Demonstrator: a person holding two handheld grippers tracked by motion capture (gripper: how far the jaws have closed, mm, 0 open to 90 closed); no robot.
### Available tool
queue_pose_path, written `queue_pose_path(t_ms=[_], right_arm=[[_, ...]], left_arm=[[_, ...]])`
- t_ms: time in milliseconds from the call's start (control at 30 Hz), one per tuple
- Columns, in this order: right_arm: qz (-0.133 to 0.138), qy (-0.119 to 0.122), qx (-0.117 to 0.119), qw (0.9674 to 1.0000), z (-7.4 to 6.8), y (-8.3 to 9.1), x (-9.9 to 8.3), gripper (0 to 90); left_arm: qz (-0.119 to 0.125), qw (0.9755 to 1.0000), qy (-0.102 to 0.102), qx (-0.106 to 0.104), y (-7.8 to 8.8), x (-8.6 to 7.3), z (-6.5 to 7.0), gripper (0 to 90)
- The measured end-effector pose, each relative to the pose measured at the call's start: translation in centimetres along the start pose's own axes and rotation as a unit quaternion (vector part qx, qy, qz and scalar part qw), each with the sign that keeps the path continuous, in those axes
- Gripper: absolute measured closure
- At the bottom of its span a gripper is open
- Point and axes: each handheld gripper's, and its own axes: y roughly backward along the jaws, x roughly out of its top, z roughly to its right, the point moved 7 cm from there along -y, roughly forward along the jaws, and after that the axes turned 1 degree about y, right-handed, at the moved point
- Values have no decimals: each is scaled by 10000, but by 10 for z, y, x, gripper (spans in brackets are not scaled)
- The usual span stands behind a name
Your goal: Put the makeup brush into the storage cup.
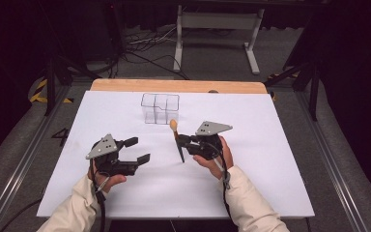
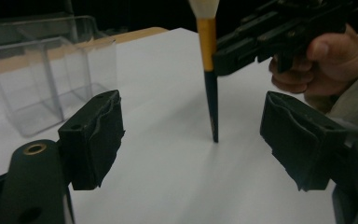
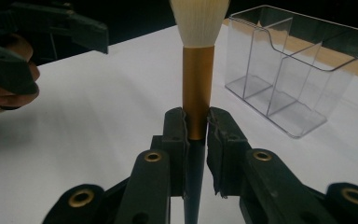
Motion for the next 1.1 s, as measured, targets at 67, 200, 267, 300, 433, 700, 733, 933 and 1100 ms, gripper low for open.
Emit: queue_pose_path(t_ms=[67,200,267,300,433,700,733,933,1100], right_arm=[[41,31,42,10000,-4,-1,0,780],[82,105,124,9998,-11,-2,0,780],[97,161,152,9997,-14,-3,1,780],[110,185,135,9997,-15,-3,1,780],[159,229,162,9995,-19,-4,2,780],[164,324,204,9991,-24,-5,3,780],[164,314,219,9991,-24,-5,3,781],[172,338,212,9991,-25,-5,3,780],[168,368,189,9990,-27,-5,4,780]], left_arm=[[53,9999,-65,-60,-8,8,5,256],[133,9995,-147,-253,-24,20,15,297],[157,9993,-126,-303,-31,24,18,319],[141,9994,-98,-297,-34,25,19,345],[125,9995,-22,-291,-42,25,21,410],[166,9993,2,-324,-45,25,22,571],[164,9994,-18,-291,-45,25,21,592],[119,9998,-42,-143,-45,24,17,729],[23,9999,-61,-121,-49,23,17,705]])
